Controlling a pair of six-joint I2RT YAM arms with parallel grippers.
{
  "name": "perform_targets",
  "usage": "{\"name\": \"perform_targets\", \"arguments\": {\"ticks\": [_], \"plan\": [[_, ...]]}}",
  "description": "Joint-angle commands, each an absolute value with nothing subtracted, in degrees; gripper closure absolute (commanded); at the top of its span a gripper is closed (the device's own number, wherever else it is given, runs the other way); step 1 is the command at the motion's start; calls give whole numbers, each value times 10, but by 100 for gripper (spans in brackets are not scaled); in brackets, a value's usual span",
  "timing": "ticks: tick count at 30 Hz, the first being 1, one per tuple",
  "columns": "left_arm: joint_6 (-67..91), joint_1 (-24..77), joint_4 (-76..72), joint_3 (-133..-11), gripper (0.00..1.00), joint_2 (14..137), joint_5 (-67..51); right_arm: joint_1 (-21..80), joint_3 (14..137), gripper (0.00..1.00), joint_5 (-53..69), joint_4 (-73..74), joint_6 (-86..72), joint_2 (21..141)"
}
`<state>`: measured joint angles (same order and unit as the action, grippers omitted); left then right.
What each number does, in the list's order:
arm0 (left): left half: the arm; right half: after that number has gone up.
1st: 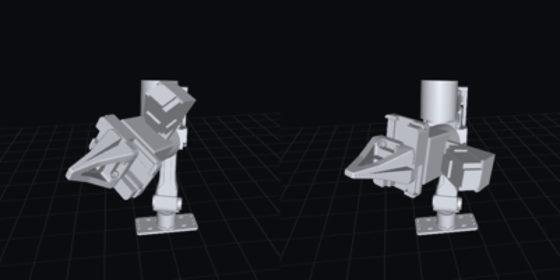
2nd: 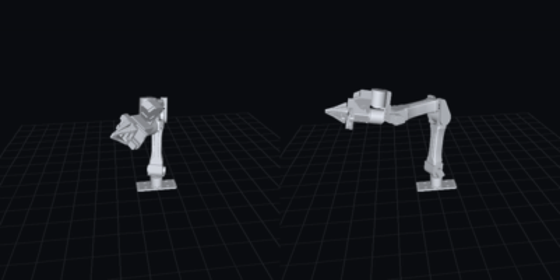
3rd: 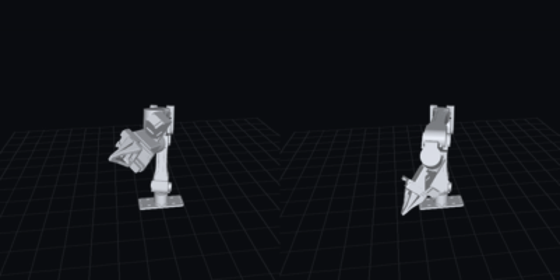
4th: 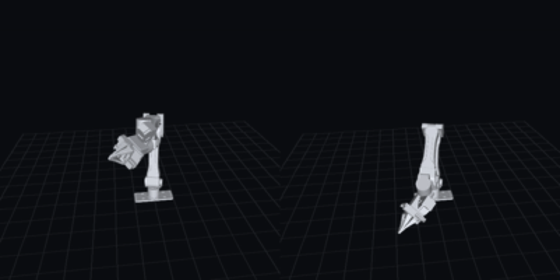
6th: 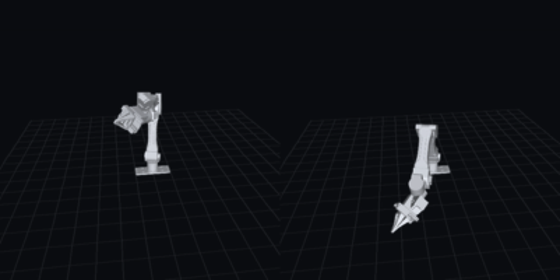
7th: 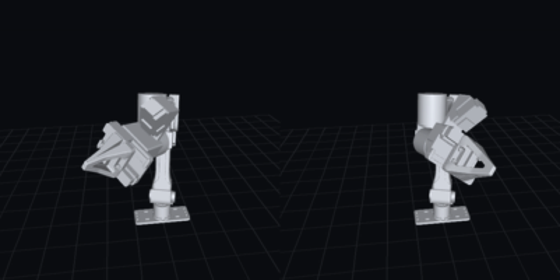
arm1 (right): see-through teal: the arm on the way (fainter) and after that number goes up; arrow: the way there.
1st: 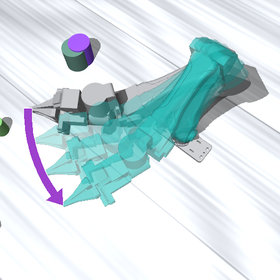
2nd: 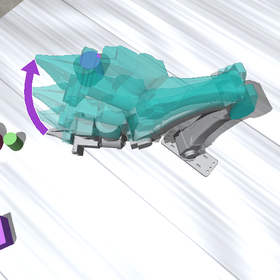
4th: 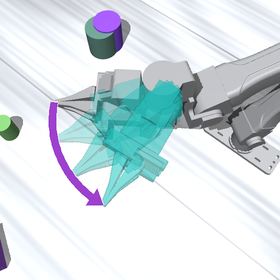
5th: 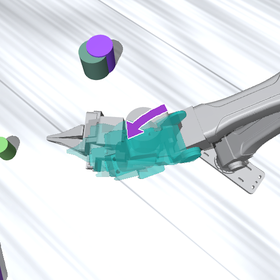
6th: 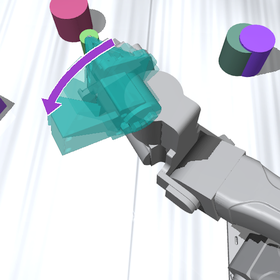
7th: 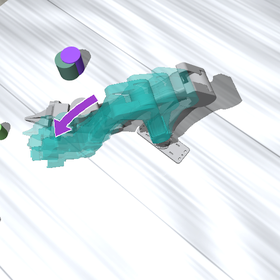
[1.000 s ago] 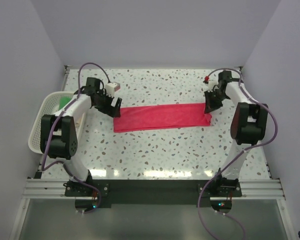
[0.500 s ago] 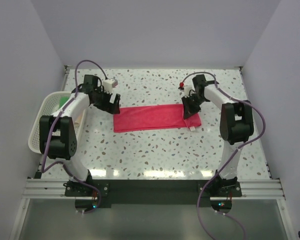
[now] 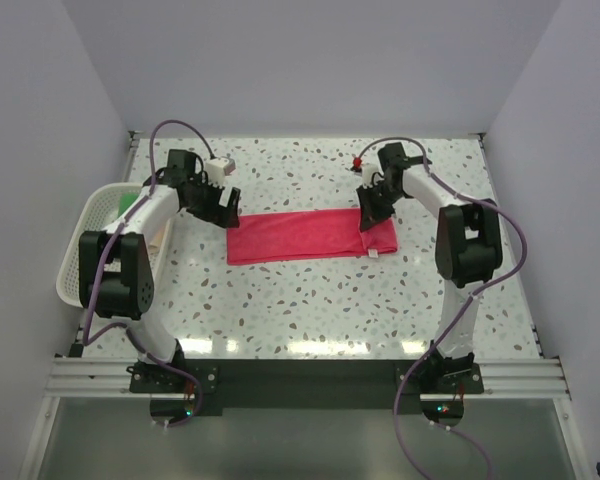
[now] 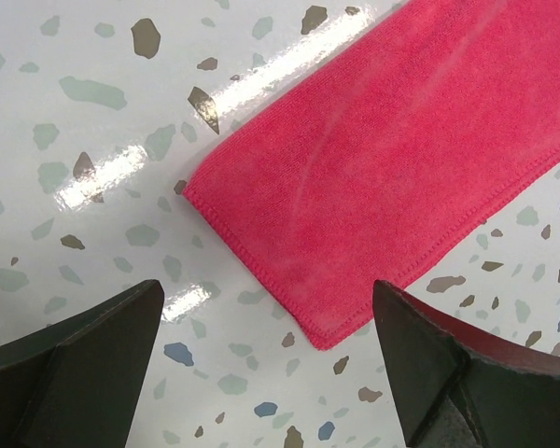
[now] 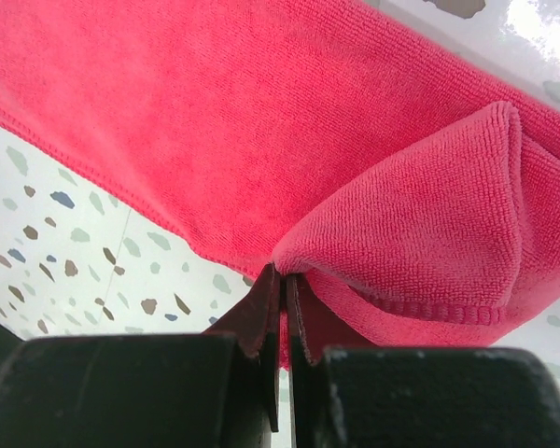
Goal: Roll the towels
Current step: Fold the towel
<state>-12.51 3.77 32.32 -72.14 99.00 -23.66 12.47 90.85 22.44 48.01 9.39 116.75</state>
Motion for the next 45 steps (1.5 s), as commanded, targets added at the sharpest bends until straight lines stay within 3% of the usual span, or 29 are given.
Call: {"name": "perform_targets", "arguments": {"ticks": [1, 5, 6, 9, 15, 20, 25, 33, 37, 38, 45], "plan": [[-117, 34, 321, -742, 0, 969, -234, 127, 933, 100, 230, 471, 81, 1171], [-117, 34, 321, -742, 0, 971, -232, 135, 937, 100, 237, 475, 82, 1194], [-117, 34, 321, -742, 0, 972, -232, 139, 940, 92, 239, 476, 82, 1199], [-118, 34, 320, -742, 0, 971, -232, 144, 947, 79, 245, 476, 78, 1207], [-117, 34, 319, -743, 0, 969, -236, 140, 969, 62, 289, 475, 84, 1158], [-123, 34, 319, -742, 0, 967, -240, 115, 950, 71, 303, 439, 67, 1106], [-130, 34, 310, -737, 0, 956, -235, 105, 966, 94, 232, 446, 69, 1134], [-162, 35, 306, -714, 1, 943, -243, 115, 976, 93, 191, 430, 68, 1197], [-169, 48, 302, -690, 25, 952, -256, 129, 996, 89, 191, 442, 72, 1248], [-169, 52, 301, -687, 37, 956, -256, 132, 1005, 89, 201, 448, 74, 1265], [-159, 97, 286, -706, 72, 1025, -231, 112, 987, 86, 298, 472, 98, 1226]]}}
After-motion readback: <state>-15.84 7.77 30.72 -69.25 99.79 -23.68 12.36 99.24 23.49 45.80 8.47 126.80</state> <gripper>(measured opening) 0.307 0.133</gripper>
